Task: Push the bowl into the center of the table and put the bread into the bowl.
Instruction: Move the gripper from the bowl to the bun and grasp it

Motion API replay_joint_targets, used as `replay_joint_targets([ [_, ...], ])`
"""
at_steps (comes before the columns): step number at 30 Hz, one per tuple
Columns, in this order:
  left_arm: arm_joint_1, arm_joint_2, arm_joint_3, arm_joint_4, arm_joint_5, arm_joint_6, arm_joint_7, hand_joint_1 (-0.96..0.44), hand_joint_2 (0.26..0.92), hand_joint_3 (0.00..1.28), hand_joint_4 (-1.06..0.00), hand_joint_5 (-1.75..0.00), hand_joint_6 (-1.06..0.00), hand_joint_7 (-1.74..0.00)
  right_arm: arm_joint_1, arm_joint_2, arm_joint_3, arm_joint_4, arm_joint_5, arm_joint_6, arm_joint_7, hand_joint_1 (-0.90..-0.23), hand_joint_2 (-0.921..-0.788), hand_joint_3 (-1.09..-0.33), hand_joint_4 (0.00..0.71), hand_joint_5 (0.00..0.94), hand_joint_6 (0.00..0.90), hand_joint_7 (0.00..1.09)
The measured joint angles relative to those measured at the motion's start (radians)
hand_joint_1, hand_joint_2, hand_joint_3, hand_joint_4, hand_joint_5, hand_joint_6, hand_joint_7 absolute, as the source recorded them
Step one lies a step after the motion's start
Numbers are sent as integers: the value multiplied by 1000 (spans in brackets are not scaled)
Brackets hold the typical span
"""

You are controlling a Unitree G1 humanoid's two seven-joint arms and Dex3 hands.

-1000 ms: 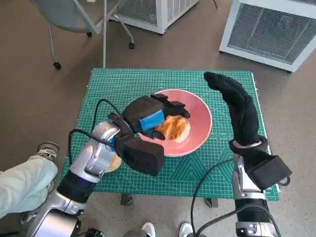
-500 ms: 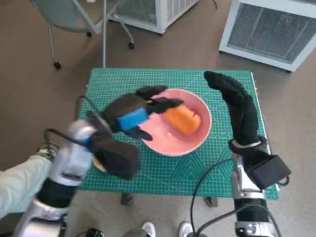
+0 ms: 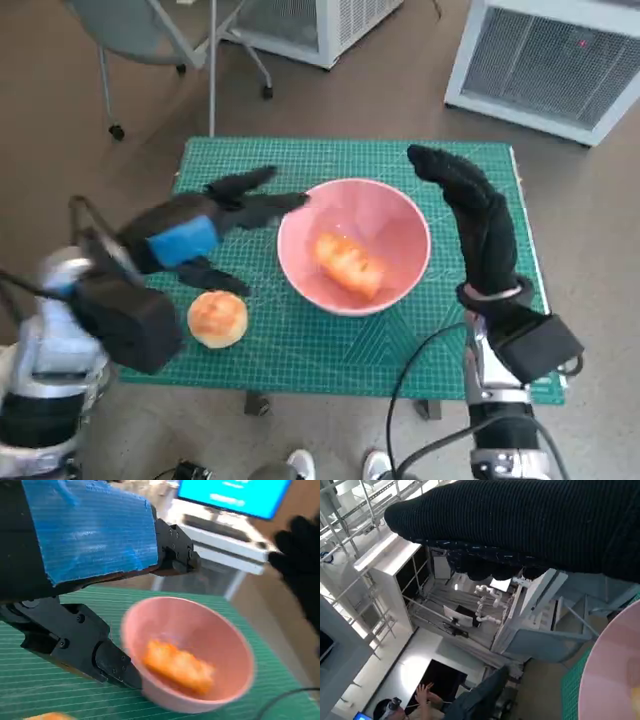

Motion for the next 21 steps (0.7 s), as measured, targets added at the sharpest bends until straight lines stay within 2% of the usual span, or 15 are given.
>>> replay_joint_targets([
  [8,64,86,35,-50,2,97,-62,-154,721,1,-52,-10,-283,-5,-3,3,2,9,15,1,5,-717,-921,-792,196,1,-1,543],
  [21,123,111,20,-25,17,105,-76,-168,726,2,-100,-14,-306,-11,-30,5,6,48,21,-3,16,-711,-921,-789,199,2,-1,546],
])
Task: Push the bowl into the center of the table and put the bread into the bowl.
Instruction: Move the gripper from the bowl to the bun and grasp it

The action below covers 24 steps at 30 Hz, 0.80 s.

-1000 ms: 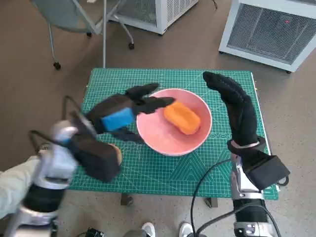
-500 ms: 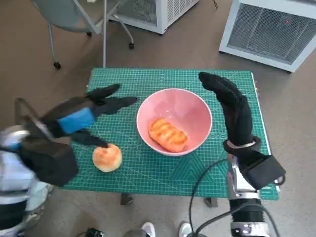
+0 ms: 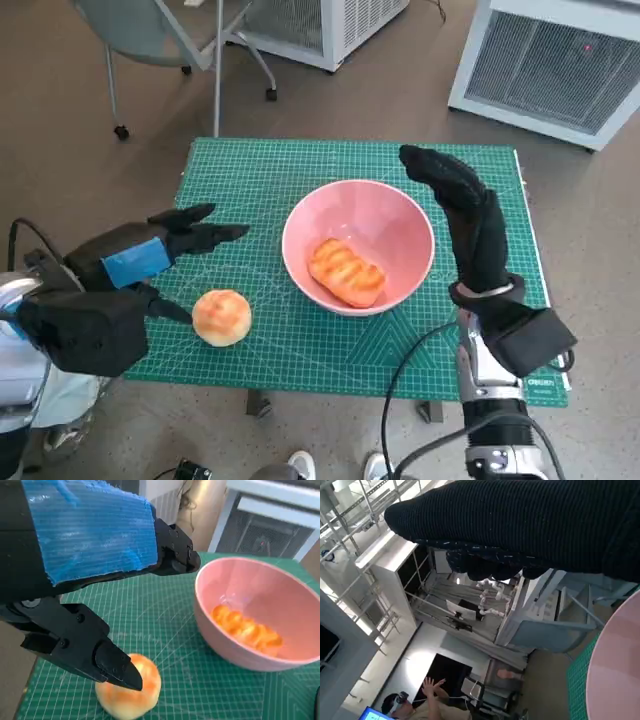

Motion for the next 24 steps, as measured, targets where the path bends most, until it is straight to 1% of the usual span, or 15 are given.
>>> replay_joint_targets([
  [8,20,-8,-66,23,95,24,38,-156,736,5,-137,-14,-339,-18,-10,0,0,15,2,-4,9,-711,-921,-788,200,2,-1,547],
  [13,21,-27,-117,58,145,42,46,-155,745,8,-169,-18,-366,-23,-12,0,0,25,7,-9,17,-711,-921,-788,200,2,-1,548],
  [16,21,-37,-141,78,167,46,51,-154,751,9,-209,-21,-400,-29,-12,0,0,27,7,-10,20,-711,-921,-788,200,2,-1,548],
  [19,21,-48,-166,106,195,46,63,-149,757,9,-253,-20,-437,-31,-12,-1,0,27,8,-10,23,-711,-921,-788,200,2,-1,547],
  [21,20,-56,-181,124,206,46,71,-146,763,10,-319,-24,-502,-44,-12,-1,0,28,9,-10,25,-711,-921,-788,200,2,-1,546],
  [23,20,-66,-196,143,222,45,79,-144,767,10,-358,-28,-542,-53,-12,-2,0,28,9,-10,28,-711,-921,-788,200,2,-1,544],
  [24,20,-70,-204,149,229,45,82,-135,771,12,-387,-33,-579,-65,-12,-2,0,28,10,-10,29,-711,-921,-788,200,2,-1,543],
])
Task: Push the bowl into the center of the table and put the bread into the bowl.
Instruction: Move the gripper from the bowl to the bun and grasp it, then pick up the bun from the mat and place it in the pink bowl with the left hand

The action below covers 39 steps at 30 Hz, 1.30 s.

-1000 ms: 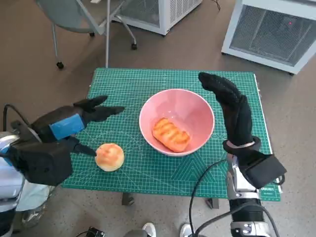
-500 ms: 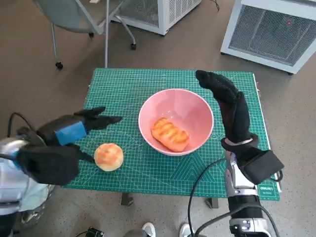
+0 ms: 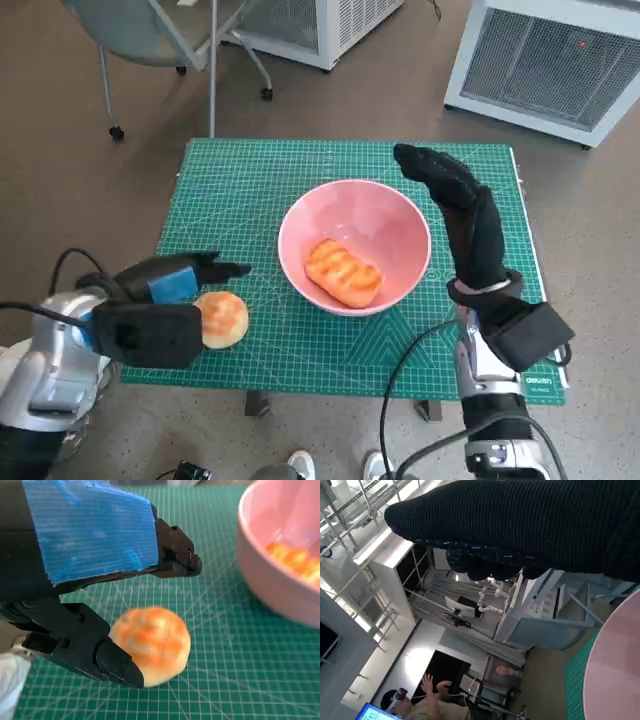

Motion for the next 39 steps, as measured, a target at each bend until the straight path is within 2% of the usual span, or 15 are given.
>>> replay_joint_targets([
  [3,0,-12,-26,17,22,0,9,-101,787,19,-475,-40,-664,-84,0,0,0,0,0,0,3,-711,-921,-788,200,1,-1,542],
  [5,0,-20,-35,27,34,0,13,-60,811,31,-620,-85,-746,-111,0,0,0,0,0,0,4,-711,-921,-789,200,1,-1,541],
  [6,0,-25,-41,31,40,0,17,-50,821,36,-659,-145,-767,-129,0,0,0,0,0,0,5,-711,-921,-789,200,1,-1,541],
  [7,0,-31,-46,34,45,0,21,-36,834,44,-677,-307,-789,-172,0,0,0,0,0,0,5,-710,-921,-789,200,1,-1,541],
  [8,0,-34,-49,36,48,-1,24,-29,852,47,-685,-488,-757,-352,0,0,0,0,0,0,6,-709,-921,-789,200,1,-1,541],
  [9,0,-36,-52,36,50,-3,27,-18,877,68,-677,-771,-692,-632,0,0,0,-1,0,0,6,-708,-921,-789,200,1,-1,541],
  [10,0,-37,-54,36,53,-7,30,-12,892,77,-672,-944,-659,-813,0,0,0,-1,0,0,6,-707,-921,-789,200,1,-1,541],
  [13,-1,-37,-54,35,53,-22,34,-3,911,99,-646,-1146,-612,-1066,1,-1,0,-3,0,0,6,-709,-921,-789,199,1,-1,540],
  [19,-1,-33,-14,28,22,-66,36,1,919,83,-663,-1182,-619,-1169,2,-2,-1,-11,0,0,6,-716,-921,-790,199,1,-1,539],
  [29,-32,-18,131,7,-87,-137,65,2,921,94,-658,-1181,-597,-1217,3,-3,-2,-16,0,0,6,-714,-921,-789,200,1,-1,540],
  [39,-88,-18,223,-32,-152,-163,123,1,920,120,-643,-1228,-557,-1229,4,-2,-3,-16,0,0,5,-708,-921,-789,201,1,-1,540],
])
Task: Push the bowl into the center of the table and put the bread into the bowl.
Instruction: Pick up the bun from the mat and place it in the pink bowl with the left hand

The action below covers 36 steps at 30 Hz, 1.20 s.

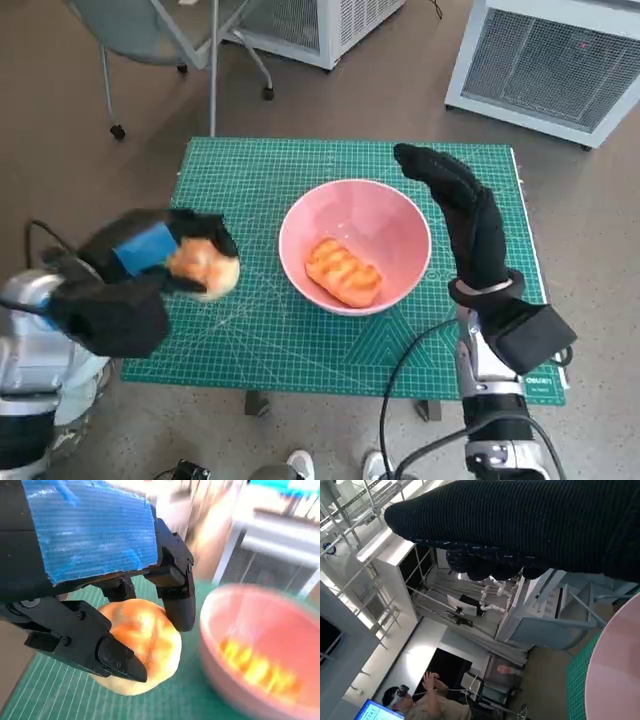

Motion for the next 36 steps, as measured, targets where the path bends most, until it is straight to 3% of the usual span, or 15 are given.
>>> replay_joint_targets([
  [10,-80,-24,24,-25,-14,-5,57,1,916,139,-601,-1397,-603,-1059,1,0,-3,0,0,0,0,-700,-921,-791,200,1,-1,538],
  [15,-123,-58,5,-28,-7,-8,82,0,920,139,-600,-1364,-577,-1121,2,0,-5,0,0,0,0,-702,-921,-792,200,0,-1,537],
  [26,-253,-174,-142,-13,61,-3,91,0,919,93,-665,-1298,-617,-1072,11,0,-7,-18,0,1,0,-707,-921,-792,199,0,-1,536],
  [36,-446,-324,-286,199,116,-3,83,1,912,45,-746,-1203,-673,-1019,27,0,-10,-41,1,5,0,-706,-921,-795,199,0,-1,532],
])
